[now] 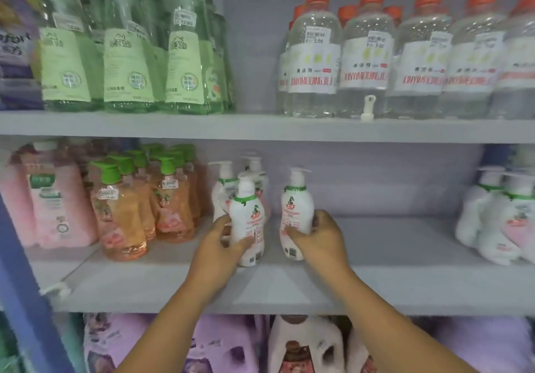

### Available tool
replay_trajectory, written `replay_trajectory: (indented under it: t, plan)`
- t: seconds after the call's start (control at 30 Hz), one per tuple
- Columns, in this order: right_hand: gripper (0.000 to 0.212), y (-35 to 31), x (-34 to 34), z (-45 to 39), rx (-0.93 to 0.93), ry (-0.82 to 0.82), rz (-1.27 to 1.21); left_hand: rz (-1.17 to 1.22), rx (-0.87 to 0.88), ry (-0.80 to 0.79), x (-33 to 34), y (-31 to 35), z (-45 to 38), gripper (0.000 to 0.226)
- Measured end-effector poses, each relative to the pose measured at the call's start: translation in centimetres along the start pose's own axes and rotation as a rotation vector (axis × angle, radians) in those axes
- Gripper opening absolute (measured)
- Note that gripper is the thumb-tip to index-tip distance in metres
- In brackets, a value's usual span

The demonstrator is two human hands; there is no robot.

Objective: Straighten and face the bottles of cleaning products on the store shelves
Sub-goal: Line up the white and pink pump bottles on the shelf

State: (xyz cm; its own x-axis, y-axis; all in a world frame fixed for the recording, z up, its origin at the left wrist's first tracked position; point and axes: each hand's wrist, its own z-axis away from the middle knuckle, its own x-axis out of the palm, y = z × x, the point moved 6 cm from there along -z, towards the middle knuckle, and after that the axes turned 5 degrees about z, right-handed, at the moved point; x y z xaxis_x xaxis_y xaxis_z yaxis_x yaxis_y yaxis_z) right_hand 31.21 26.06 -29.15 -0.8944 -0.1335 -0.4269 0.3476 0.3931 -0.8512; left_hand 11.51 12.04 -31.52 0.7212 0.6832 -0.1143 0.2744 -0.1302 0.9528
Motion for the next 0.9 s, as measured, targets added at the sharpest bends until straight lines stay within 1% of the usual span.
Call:
replay_trajectory:
  t: [0.27,0.37,0.47,0.53,0.57,0.63,0.7,0.73,0.8,0.87,0.9]
  plan:
    - [0.046,7.1,-16.1,3.6,0.176,0.419,0.214,0.016,0.018,-0.287,15.9,2.6,0.0,0.041]
    - [0.048,8.5,-20.0,3.9,0.166,0.579,0.293,0.033,0.020,-0.354,21.6,3.6,0.3,0.043]
    - [0.050,9.8,-22.7,3.5,0.159,0.675,0.315,0.048,0.006,-0.400,26.7,4.5,0.6,0.042]
    - [0.060,10.5,-23.7,2.9,0.126,0.659,0.329,0.052,-0.010,-0.423,29.6,5.1,0.7,0.043]
    - [0.071,10.9,-23.9,2.5,0.110,0.609,0.325,0.051,-0.014,-0.433,30.9,5.3,0.7,0.042]
    - [0.093,11.8,-23.9,1.7,0.049,0.450,0.265,0.049,-0.017,-0.449,33.2,5.5,0.7,0.042]
    - [0.096,12.5,-23.8,1.3,0.004,0.304,0.189,0.057,-0.020,-0.462,35.3,5.8,0.6,0.045]
    - [0.094,12.8,-24.0,1.0,-0.008,0.275,0.177,0.059,-0.023,-0.465,36.1,6.0,0.5,0.048]
    - [0.090,13.4,-24.8,0.6,-0.038,0.309,0.170,0.080,-0.035,-0.462,37.8,6.2,0.3,0.049]
    - [0.086,13.3,-25.8,0.4,-0.071,0.404,0.215,0.107,-0.036,-0.447,39.2,6.5,0.3,0.042]
    - [0.088,13.3,-26.2,0.1,-0.069,0.447,0.253,0.115,-0.028,-0.435,39.8,6.6,0.4,0.038]
